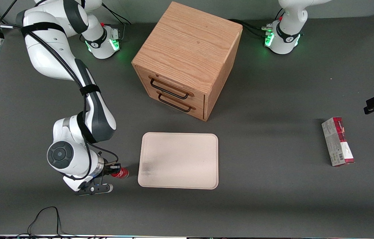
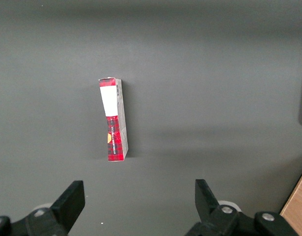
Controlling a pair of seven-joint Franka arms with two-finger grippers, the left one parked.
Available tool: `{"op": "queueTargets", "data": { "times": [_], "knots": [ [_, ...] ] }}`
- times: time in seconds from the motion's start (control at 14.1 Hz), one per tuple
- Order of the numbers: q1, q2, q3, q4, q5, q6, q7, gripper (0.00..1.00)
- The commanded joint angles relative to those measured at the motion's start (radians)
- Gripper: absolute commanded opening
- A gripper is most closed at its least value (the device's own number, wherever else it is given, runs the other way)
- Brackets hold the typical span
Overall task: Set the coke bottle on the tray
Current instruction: 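Close the right gripper on the red bottle, then lift the bottle and swing it upright with the right gripper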
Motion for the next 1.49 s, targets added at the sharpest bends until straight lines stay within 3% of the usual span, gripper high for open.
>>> {"op": "queueTargets", "data": {
  "times": [0.0,0.92,1.21,1.42],
  "knots": [
    [-0.001,-0.029,0.0,0.025,-0.005,-0.09,0.008,0.0],
    [-0.006,-0.369,-0.008,0.173,-0.004,-0.553,-0.026,0.0],
    [0.005,-0.397,0.009,0.171,0.001,-0.581,-0.008,0.0],
    [0.077,-0.396,0.009,0.164,0.004,-0.577,0.121,0.0]
  ]
}}
